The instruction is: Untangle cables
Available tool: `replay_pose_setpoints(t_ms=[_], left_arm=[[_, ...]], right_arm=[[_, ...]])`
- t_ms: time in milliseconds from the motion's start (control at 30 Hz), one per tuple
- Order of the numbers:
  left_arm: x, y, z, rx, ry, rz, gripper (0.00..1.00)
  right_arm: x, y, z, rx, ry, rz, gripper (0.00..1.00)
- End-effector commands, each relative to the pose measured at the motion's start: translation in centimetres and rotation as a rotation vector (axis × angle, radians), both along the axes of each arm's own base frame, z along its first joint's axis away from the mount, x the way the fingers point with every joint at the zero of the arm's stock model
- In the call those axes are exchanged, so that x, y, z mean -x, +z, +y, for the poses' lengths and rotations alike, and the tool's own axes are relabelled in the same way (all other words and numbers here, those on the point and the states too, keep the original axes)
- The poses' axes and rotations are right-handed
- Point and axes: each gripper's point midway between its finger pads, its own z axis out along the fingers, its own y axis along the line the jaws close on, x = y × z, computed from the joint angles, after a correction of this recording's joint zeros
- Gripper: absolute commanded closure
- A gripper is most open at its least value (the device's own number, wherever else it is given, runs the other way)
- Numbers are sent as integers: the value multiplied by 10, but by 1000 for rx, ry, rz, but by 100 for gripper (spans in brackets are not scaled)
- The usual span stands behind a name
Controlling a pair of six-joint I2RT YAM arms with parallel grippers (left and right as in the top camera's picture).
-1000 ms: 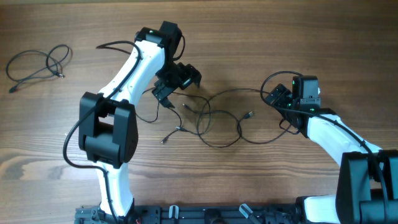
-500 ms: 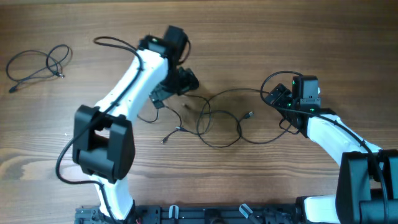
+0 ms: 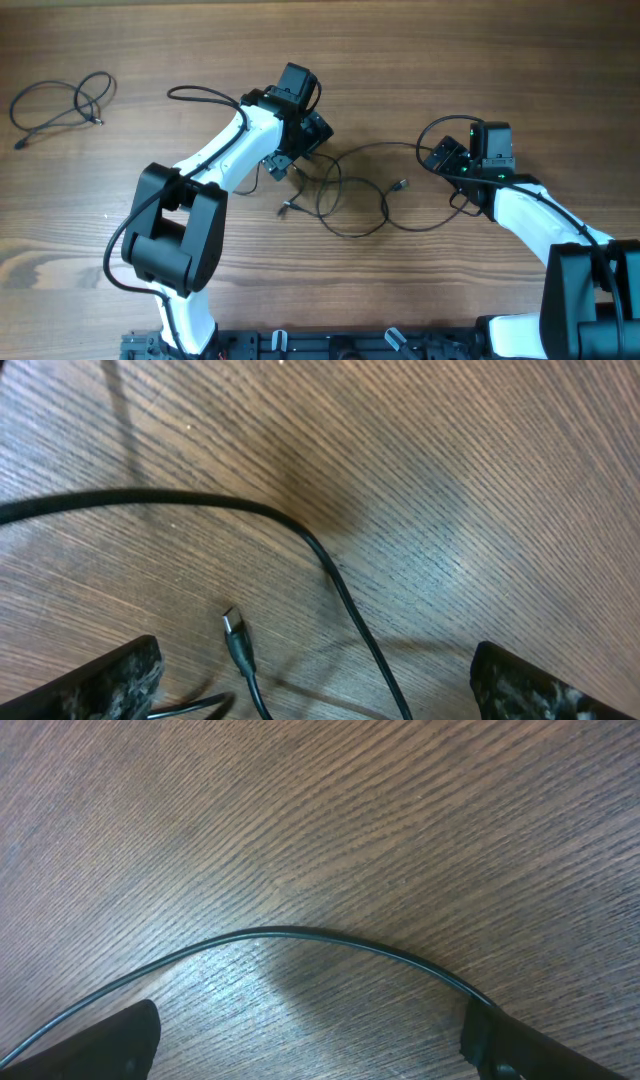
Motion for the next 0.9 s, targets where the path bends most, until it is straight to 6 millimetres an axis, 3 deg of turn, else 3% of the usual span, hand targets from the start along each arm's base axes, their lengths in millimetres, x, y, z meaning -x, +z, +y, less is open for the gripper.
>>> replay_pose_setpoints(t_ms=[0,100,367,500,700,867], left_arm=[[5,0,-8,23,22,15,0],[2,1,-11,22,17,-3,0],[-2,2,-13,31,15,-23,21],[-2,0,-14,29,14,-20,21],[1,-22,-22,16,-6,8,20],[2,-31,-24,10,-11,20,27]], right_arm=[[65,-63,11,-75,10,262,0],[64,-63,11,-75,10,258,0],[64,-63,11,-75,10,259,0],[64,-63,11,-75,10,259,0],[65,-63,11,-75,10,262,0],[65,-63,11,-75,10,263,0]])
